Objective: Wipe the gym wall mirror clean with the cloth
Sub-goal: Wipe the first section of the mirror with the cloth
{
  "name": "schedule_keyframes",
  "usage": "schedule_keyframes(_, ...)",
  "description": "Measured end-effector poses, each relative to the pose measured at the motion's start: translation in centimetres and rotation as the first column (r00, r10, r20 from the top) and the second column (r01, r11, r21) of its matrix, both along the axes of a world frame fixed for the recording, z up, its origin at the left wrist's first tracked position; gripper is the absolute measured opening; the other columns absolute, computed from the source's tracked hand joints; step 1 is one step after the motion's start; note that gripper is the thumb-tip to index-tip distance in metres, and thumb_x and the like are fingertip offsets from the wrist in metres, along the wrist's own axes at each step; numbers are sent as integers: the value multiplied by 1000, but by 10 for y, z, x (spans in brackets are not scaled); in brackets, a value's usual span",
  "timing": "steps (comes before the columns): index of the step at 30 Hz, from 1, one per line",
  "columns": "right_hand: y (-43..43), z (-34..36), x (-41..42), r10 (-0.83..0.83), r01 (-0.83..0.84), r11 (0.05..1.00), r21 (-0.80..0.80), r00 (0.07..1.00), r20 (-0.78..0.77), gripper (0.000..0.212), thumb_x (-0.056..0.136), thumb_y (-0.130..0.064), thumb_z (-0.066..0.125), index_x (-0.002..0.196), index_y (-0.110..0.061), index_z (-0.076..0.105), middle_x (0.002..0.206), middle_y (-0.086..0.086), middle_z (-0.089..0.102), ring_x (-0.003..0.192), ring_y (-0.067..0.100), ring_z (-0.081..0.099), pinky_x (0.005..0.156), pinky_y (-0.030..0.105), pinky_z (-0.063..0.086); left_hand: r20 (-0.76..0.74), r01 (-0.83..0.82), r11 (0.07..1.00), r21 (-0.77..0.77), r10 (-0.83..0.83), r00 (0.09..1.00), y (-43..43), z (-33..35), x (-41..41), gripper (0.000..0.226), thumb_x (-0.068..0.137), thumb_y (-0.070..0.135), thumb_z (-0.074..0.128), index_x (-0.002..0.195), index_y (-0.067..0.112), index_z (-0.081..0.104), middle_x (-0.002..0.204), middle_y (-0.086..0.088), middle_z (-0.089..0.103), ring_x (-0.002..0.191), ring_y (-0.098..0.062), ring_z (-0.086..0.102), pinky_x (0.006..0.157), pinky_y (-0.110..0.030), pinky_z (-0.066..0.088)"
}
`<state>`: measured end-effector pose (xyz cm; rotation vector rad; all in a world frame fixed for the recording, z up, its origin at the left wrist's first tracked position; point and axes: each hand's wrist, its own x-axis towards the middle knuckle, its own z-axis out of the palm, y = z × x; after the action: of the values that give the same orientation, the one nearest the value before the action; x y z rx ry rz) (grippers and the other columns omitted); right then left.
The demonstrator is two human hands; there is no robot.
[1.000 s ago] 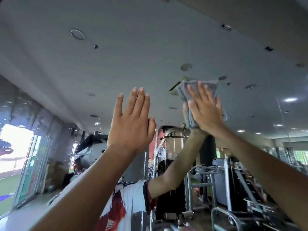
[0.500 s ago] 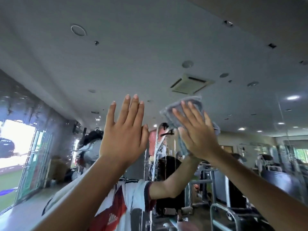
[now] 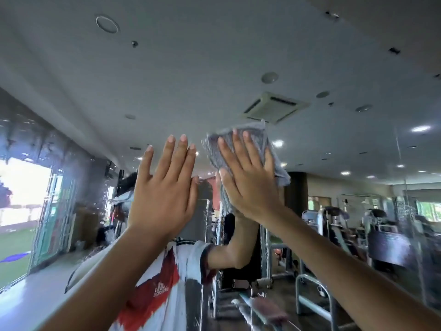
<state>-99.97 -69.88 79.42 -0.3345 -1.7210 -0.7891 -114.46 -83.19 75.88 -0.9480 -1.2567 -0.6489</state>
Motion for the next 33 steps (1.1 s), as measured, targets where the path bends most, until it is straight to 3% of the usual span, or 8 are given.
schedule_keyframes(3, 38, -46, 35, -55, 53, 997, 63, 998, 33, 55, 105, -47, 16, 157, -32, 15, 166, 0, 13, 154, 20, 5, 117, 64, 14, -5, -8, 999, -33, 8, 1000, -6, -16, -3, 59, 104, 35, 21, 156, 6, 27, 164, -13, 21, 153, -29, 17, 123, -53, 9)
schedule_keyframes(8, 49, 10, 49, -113, 30, 944, -329, 965, -235, 59, 97, -55, 4, 154, -39, 1, 167, -6, -1, 151, 12, -9, 120, 61, 3, 15, -19, 999, -50, 20, 1000, -6, -21, -2, 60, 104, 35, 21, 157, 7, 24, 165, -13, 18, 154, -29, 14, 123, -54, 8)
schedule_keyframes(11, 22, 31, 19, -106, -35, 913, -407, 942, -318, 63, 94, -52, -4, 155, -36, -5, 167, -3, -9, 153, 17, -10, 120, 58, -2, 27, -7, 999, -35, 8, 1000, -5, -27, -1, 61, 104, 37, 21, 158, 9, 23, 165, -13, 17, 154, -28, 12, 123, -55, 10)
schedule_keyframes(20, 21, -117, 18, -15, 15, 1000, 22, 1000, 17, 55, 104, -42, 18, 156, -27, 20, 165, 6, 17, 153, 27, 15, 114, 67, 18, -11, -6, 1000, -30, 6, 1000, -2, -57, -2, 59, 103, 36, 31, 155, 7, 32, 163, -16, 22, 152, -30, 19, 120, -57, 20)
schedule_keyframes(24, 49, -97, 43, -72, 49, 986, -161, 988, -138, 56, 104, -49, 6, 156, -28, 13, 165, 5, 16, 152, 21, 10, 113, 68, 22, -3, -32, 998, -63, 32, 999, -3, -69, 1, 62, 102, 36, 33, 156, 5, 29, 164, -17, 20, 153, -32, 16, 121, -58, 17)
schedule_keyframes(27, 34, -48, 29, -128, 41, 949, -312, 956, -263, 57, 101, -51, 7, 155, -33, 5, 167, 2, 9, 153, 21, 3, 118, 62, 12, 6, -32, 997, -74, 33, 999, -3, -71, 1, 62, 103, 37, 31, 156, 5, 28, 164, -17, 19, 153, -32, 15, 121, -58, 15)
schedule_keyframes(30, 11, -43, 7, -94, 28, 964, -265, 967, -238, 59, 101, -49, 8, 156, -25, 6, 166, 6, 8, 154, 24, 4, 121, 56, 11, 5, -27, 998, -65, 27, 1000, -3, -71, -1, 61, 103, 37, 32, 156, 6, 29, 164, -16, 21, 153, -30, 16, 122, -56, 15)
schedule_keyframes(33, -3, -89, -5, -4, -16, 992, -121, 986, -168, 62, 106, -43, 8, 156, -11, 25, 163, 13, 22, 151, 29, 18, 120, 52, 20, -20, -17, 999, -42, 16, 1000, -3, -72, -2, 59, 104, 35, 32, 156, 6, 30, 163, -15, 24, 153, -30, 19, 121, -55, 17)
